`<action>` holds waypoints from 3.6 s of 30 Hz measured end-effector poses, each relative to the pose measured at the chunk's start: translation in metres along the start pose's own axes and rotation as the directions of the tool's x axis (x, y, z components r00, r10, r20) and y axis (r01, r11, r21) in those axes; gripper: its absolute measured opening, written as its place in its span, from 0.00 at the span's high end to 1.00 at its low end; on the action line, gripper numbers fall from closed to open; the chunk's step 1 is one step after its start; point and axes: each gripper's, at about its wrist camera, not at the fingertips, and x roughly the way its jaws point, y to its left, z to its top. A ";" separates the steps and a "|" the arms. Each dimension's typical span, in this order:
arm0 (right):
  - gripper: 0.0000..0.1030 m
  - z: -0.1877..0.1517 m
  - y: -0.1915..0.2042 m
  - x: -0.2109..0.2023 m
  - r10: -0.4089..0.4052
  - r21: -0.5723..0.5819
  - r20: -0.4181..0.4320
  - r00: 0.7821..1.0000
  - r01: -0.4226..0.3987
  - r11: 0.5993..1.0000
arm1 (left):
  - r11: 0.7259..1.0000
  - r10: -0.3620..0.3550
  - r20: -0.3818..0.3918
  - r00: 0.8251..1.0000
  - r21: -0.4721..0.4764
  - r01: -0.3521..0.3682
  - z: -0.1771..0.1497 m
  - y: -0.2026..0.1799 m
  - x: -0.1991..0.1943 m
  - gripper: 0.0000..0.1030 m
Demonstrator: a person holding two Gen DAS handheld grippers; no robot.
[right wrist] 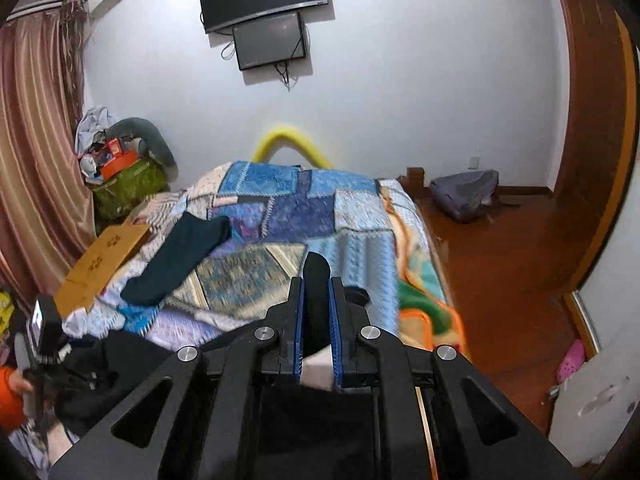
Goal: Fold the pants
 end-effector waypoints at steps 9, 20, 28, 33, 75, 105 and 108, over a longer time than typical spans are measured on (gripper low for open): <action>0.90 -0.123 -0.051 0.037 -0.021 0.144 -0.252 0.968 0.059 0.988 | 0.998 0.032 0.027 0.999 0.047 -0.033 -0.007 -0.031 -0.007 0.09; 0.62 -0.149 -0.048 0.028 -0.142 0.127 -0.334 0.932 0.194 0.973 | 1.000 -0.020 0.030 0.999 0.001 0.020 -0.008 -0.020 -0.004 0.05; 0.57 -0.094 0.000 0.007 -0.105 0.035 -0.220 0.970 0.115 0.993 | 0.997 0.021 0.151 0.988 -0.071 -0.010 -0.008 0.036 -0.042 0.05; 0.49 -0.063 0.069 0.033 -0.011 -0.087 -0.180 0.984 -0.005 0.996 | 0.978 0.113 0.155 0.982 -0.194 -0.082 -0.015 0.120 -0.052 0.05; 0.97 -0.058 0.356 0.239 0.325 -0.295 -0.508 0.798 -0.516 0.804 | 0.958 0.161 -0.036 0.986 -0.234 -0.165 -0.117 0.206 0.034 0.83; 0.61 -0.108 0.226 0.082 0.206 -0.271 -0.422 0.883 -0.340 0.901 | 0.844 -0.092 -0.112 0.990 -0.537 0.018 -0.194 0.211 0.002 0.45; 0.61 -0.129 0.217 0.081 0.197 -0.262 -0.454 0.869 -0.341 0.903 | 0.815 -0.169 -0.094 0.981 -0.573 0.085 -0.197 0.209 0.009 0.63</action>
